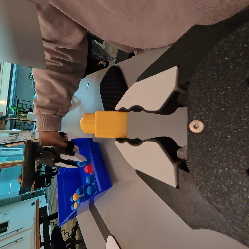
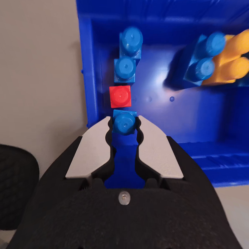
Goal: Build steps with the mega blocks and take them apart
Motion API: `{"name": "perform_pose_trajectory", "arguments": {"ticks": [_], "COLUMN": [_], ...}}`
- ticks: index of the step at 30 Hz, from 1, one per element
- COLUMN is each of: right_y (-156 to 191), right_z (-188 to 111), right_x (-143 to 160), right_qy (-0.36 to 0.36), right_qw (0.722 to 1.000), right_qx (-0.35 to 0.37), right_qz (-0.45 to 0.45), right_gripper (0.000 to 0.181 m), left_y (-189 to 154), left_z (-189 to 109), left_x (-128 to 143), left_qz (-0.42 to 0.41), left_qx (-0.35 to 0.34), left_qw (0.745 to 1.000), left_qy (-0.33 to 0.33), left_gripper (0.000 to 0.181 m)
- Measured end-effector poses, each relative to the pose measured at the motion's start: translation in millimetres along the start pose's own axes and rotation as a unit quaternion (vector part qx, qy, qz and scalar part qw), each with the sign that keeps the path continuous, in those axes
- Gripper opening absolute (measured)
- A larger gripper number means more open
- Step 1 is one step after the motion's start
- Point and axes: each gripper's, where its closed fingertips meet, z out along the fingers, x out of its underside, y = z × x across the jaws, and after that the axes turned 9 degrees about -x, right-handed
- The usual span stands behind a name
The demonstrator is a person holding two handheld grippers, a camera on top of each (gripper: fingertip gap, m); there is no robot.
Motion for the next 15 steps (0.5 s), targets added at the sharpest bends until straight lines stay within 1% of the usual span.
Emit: {"name": "perform_pose_trajectory", "arguments": {"ticks": [2, 4, 6, 15], "right_y": [1.1, -0.9, 0.9, 1.7], "right_z": [7.6, 9.2, 10.7, 20.9], "right_x": [0.9, 0.5, 0.3, 4.2], "right_qy": [0.009, 0.017, 0.023, 0.085], "right_qw": [1.0, 1.0, 1.0, 0.996], "right_qx": [-0.007, 0.003, -0.005, -0.003], "right_qz": [0.008, 0.004, 0.014, -0.016], "right_gripper": [0.033, 0.033, 0.033, 0.033], "left_y": [1.3, 1.3, 1.8, 2.0], "left_z": [0.3, 1.0, 1.8, 5.5], "left_x": [0.6, 1.3, 2.4, 7.7], "left_qz": [-0.001, -0.002, -0.003, -0.012], "left_qx": [-0.002, -0.002, -0.003, -0.002], "left_qw": [1.0, 1.0, 1.0, 1.0], "left_qy": [0.0, 0.001, 0.002, 0.009], "left_gripper": [0.037, 0.037, 0.037, 0.037]}}
